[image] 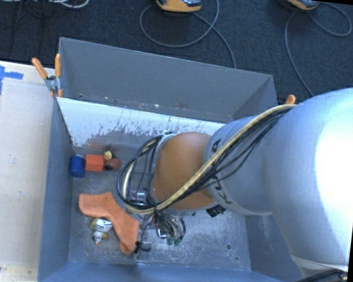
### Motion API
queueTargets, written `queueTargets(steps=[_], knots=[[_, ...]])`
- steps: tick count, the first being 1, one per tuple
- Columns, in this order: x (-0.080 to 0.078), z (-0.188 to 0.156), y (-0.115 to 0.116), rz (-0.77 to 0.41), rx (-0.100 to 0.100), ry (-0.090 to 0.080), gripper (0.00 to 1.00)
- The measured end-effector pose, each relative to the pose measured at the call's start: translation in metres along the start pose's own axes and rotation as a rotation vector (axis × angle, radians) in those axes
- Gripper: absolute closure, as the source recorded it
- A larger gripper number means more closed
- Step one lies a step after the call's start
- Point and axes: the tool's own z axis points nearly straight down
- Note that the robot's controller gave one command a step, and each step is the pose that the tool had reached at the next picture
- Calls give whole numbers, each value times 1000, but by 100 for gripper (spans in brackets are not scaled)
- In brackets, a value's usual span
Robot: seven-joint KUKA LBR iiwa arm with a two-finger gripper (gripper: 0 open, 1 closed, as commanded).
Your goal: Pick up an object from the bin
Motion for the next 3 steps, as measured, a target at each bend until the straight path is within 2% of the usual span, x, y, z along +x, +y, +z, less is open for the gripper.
queueTargets(steps=[1, 2, 3], knots=[[27, 2, 146, 10, 27, 8, 100], [22, 6, 181, 39, 119, 39, 100], [23, 6, 171, 28, 86, 30, 100]])
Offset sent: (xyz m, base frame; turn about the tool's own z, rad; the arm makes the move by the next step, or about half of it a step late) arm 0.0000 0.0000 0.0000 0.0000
